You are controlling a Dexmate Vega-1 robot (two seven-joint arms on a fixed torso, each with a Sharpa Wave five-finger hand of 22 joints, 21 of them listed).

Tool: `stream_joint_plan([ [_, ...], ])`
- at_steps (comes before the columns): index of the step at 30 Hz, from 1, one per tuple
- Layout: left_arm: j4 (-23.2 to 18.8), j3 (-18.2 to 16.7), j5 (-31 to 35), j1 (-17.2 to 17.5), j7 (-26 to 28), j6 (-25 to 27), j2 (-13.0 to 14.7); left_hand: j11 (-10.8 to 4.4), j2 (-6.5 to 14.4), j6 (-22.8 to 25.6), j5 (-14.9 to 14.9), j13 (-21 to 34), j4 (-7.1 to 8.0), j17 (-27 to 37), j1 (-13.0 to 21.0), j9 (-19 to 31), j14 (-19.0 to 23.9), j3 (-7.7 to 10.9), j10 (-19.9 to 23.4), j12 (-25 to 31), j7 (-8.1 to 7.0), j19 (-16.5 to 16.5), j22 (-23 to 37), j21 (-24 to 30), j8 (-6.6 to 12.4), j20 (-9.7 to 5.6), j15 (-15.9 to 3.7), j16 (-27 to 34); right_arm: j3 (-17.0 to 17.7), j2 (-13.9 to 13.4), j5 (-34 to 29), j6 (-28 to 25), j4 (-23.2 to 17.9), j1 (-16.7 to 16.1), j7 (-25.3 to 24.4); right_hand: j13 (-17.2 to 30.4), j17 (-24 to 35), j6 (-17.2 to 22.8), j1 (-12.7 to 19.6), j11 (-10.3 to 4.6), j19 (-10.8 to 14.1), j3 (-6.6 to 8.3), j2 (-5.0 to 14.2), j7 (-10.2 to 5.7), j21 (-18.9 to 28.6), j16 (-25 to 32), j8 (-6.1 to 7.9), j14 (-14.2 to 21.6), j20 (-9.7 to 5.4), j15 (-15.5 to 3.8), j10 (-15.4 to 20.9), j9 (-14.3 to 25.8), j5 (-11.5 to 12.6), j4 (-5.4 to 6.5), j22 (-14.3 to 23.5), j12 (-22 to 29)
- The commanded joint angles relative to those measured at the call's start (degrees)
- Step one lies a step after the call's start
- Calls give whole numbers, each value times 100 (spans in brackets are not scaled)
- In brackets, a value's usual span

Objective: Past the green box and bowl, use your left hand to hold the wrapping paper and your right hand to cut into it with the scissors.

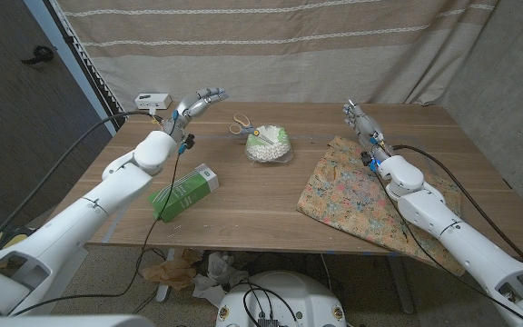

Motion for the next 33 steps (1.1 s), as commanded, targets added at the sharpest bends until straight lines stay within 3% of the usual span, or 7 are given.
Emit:
stream_joint_plan([
  [1, -34, 51, 305, -241, -333, -82, 271, -49, -94, 68, 62, 55, 49, 41, 20, 11, 154, -19, 226, 77, -7, 53, 27, -65, 16, -66, -776, 90, 70, -52, -26, 94, -181, -129, -67, 11, 9, 31, 47, -10, -33, 6, 14, -14, -19, 4, 16, -21, 16, -32, 25, 13, 28, -35, 20, -15],
  [13, -339, 177, 704, -472, -746, 425, 586, -105, -19, 274, 126, 127, 39, 51, 137, 23, 209, 23, 462, 157, 5, 55, 26, -183, 68, -17, -836, 82, 66, -8, -13, 115, -140, -95, -38, 12, 10, 32, 60, -21, -62, 3, 27, -11, -59, -7, 12, -68, 74, -33, 16, 13, 37, -42, 21, -26],
  [15, -347, 197, 738, -520, -835, 451, 626, -117, 135, 309, 155, 164, -24, 40, 479, 29, 145, 219, 414, 122, 15, 83, 22, -256, 67, -87, -886, 37, 60, 7, -21, 131, -115, -82, -37, 12, 10, 31, 61, -25, -65, 2, 29, -13, -64, -5, 12, -67, 79, -33, 16, 13, 38, -42, 21, -28],
  [19, -471, 239, 950, -569, -819, 650, 684, -147, 170, 347, 156, 189, -47, 35, 707, 32, 97, 346, 389, 99, -1, 97, 17, -320, 67, -172, -928, 10, 46, 46, -26, 147, -59, -40, -32, 12, 10, 30, 62, -14, -65, 1, 31, -16, -70, -6, 10, -72, 81, -39, 29, 13, 40, -43, 21, -24],
  [25, -715, 278, 1372, -579, -634, 894, 755, -198, 7, -282, 147, 259, -39, 48, 1142, 81, 143, 526, 387, 57, -228, 165, 21, -483, -177, -67, -891, 26, 14, 87, -63, 205, 33, 41, 10, 12, 11, 31, 64, -7, -65, -1, 37, -18, -82, -3, 9, -73, 86, -43, 29, 13, 42, -44, 22, -27],
  [28, -915, 340, 1652, -641, -693, 1152, 849, -199, -14, -113, 140, 294, -8, 57, 1241, 167, 126, 578, 318, 20, -101, 182, 29, -545, -48, -28, -895, 19, 13, 103, -59, 230, 59, 68, 25, 12, 11, 26, 66, -9, -63, -2, 41, -21, -87, -3, 6, -79, 87, -42, 46, 13, 44, -45, 22, -22],
  [33, -944, 391, 1810, -731, -787, 1186, 856, -193, -55, 366, 132, 344, 21, 64, 1298, 252, 150, 610, 540, 98, -66, 214, 37, -613, 188, -24, -934, 31, 21, 102, -106, 231, 86, 91, -30, 14, 11, -16, 71, -50, -63, -3, 48, -63, -100, -1, -10, -84, 91, -44, 65, 13, 47, -47, 23, -17],
])
